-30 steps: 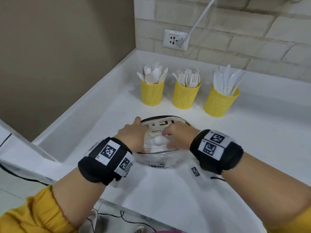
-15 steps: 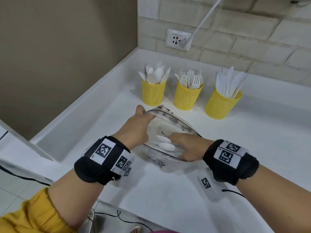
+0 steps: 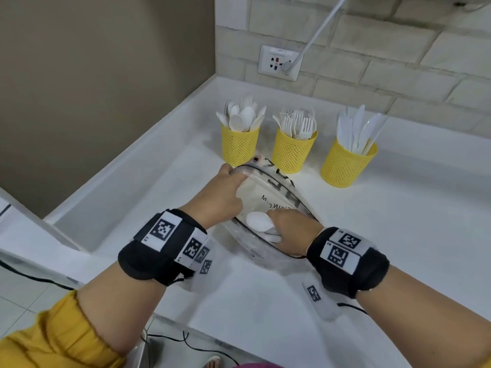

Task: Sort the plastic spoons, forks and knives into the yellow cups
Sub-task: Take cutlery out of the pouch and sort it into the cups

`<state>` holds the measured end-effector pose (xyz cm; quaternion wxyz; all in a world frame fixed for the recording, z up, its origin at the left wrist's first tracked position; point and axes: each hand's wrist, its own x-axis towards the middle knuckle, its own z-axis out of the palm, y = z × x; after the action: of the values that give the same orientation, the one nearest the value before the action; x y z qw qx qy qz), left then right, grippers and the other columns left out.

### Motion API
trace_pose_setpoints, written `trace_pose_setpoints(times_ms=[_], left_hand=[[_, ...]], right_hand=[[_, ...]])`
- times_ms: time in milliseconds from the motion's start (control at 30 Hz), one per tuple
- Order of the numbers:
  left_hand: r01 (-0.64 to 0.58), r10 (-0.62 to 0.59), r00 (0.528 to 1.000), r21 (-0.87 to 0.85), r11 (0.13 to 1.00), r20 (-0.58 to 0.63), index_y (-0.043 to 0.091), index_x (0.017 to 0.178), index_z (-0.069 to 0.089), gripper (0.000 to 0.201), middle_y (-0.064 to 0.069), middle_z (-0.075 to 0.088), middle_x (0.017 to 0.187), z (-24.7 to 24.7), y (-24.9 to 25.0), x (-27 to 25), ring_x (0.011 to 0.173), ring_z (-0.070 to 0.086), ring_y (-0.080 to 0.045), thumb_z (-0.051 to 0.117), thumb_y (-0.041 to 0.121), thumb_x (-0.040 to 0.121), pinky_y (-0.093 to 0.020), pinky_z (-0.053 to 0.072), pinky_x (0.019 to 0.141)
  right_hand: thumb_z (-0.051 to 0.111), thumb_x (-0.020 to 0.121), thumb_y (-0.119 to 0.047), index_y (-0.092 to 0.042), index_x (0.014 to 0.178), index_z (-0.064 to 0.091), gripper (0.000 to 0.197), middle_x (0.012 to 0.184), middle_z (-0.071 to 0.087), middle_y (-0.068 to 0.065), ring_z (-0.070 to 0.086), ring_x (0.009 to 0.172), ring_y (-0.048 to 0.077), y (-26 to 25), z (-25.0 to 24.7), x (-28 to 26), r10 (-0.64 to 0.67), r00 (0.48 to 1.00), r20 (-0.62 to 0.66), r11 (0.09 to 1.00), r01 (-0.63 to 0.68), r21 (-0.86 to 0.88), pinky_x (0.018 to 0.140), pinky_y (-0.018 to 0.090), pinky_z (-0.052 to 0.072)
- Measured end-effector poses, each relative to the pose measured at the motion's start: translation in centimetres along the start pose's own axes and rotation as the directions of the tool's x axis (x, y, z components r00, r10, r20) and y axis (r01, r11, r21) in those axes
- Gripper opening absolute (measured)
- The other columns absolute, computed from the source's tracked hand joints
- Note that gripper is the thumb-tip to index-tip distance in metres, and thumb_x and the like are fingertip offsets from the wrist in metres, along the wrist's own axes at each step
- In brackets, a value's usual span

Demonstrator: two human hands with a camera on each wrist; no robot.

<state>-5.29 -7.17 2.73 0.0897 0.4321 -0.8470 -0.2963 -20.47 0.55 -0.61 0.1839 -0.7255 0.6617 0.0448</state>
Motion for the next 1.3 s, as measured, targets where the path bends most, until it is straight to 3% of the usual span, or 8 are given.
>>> trace_pose_setpoints(times_ms=[133,267,533,733,967,1067,1200,1300], left_hand=[[0.036,-0.040,0.984,0.023,0.999,0.172,0.021,0.134,0.042,0.055,0.000,0.034,0.107,-0.4,-0.7,-0.7,0.102,0.047,-0.021,0.057,0.009,0.083,-0.020,0.035,0.080],[0.100,-0.131,0.980,0.201,0.974,0.150,0.021,0.139,0.040,0.064,-0.009,0.037,0.112,0.6,-1.7,-1.2,0.090,0.053,-0.026,0.049,-0.005,0.081,-0.022,0.037,0.072],[0.198,-0.227,0.965,0.203,0.959,0.130,0.012,0.144,0.027,0.062,-0.020,0.054,0.124,0.9,-1.2,-0.5,0.110,0.054,-0.031,0.036,-0.006,0.085,-0.026,0.040,0.072],[0.172,-0.161,0.984,-0.177,0.969,0.073,0.033,0.146,0.018,0.071,-0.008,0.056,0.112,-0.6,0.0,-0.6,0.089,0.056,-0.023,0.041,0.000,0.087,-0.026,0.048,0.061],[0.148,-0.121,0.989,-0.507,0.849,0.084,0.018,0.130,0.049,0.055,-0.013,0.061,0.116,-1.4,1.1,-0.7,0.098,0.062,-0.033,0.037,-0.008,0.082,-0.035,0.050,0.072],[0.090,-0.072,0.996,-0.462,0.882,0.057,0.024,0.121,0.054,0.048,-0.003,0.063,0.095,-1.9,1.6,-1.1,0.080,0.059,-0.021,0.040,-0.003,0.084,-0.030,0.049,0.066],[0.025,-0.036,0.989,0.076,0.997,0.142,0.027,0.144,0.029,0.072,-0.005,0.049,0.125,-1.7,1.5,-1.9,0.103,0.051,-0.020,0.054,0.005,0.081,-0.021,0.041,0.075],[0.022,-0.050,0.986,0.169,0.985,0.160,0.032,0.146,0.014,0.086,-0.004,0.036,0.105,-1.3,1.2,-1.7,0.085,0.045,-0.019,0.050,-0.006,0.079,-0.017,0.033,0.054]], right_hand=[[0.059,0.085,-0.029,-0.014,0.129,0.041,0.049,0.128,0.052,0.007,0.050,0.114,0.024,0.8,0.2,-0.3,0.030,1.000,0.007,0.992,-0.031,0.122,0.084,0.026,0.039],[0.062,0.083,-0.018,-0.017,0.137,0.034,0.060,0.133,0.045,0.006,0.045,0.121,0.024,0.8,0.2,-0.9,-0.042,0.997,0.060,0.992,0.034,0.125,0.092,0.025,0.037],[0.060,0.079,-0.005,-0.015,0.135,0.039,0.060,0.123,0.044,0.006,0.041,0.116,0.023,-0.3,0.3,-1.3,-0.190,0.977,0.102,0.981,0.193,-0.028,0.092,0.024,0.034],[0.051,0.082,0.001,-0.011,0.131,0.036,0.052,0.128,0.042,0.008,0.044,0.115,0.027,-1.0,-0.1,-1.4,-0.058,0.996,0.063,0.979,0.069,-0.190,0.092,0.032,0.040],[0.055,0.085,-0.010,-0.011,0.111,0.052,0.026,0.107,0.061,0.011,0.056,0.100,0.028,-0.1,-0.5,-1.9,-0.057,0.982,-0.180,0.998,0.060,0.010,0.070,0.027,0.037],[0.059,0.085,-0.019,-0.011,0.107,0.053,0.025,0.095,0.063,0.012,0.054,0.084,0.028,0.4,-0.2,-2.1,-0.004,0.949,-0.316,0.983,0.062,0.171,0.067,0.031,0.039],[0.071,0.077,-0.015,-0.014,0.123,0.052,0.049,0.115,0.060,0.005,0.053,0.110,0.026,1.8,-0.9,-2.0,0.222,0.903,-0.368,0.887,-0.030,0.460,0.084,0.021,0.038],[0.075,0.073,-0.005,-0.022,0.108,0.055,0.044,0.102,0.062,-0.004,0.059,0.098,0.012,1.7,-2.4,-2.7,0.104,0.958,-0.266,0.700,0.119,0.704,0.077,0.004,0.042]])
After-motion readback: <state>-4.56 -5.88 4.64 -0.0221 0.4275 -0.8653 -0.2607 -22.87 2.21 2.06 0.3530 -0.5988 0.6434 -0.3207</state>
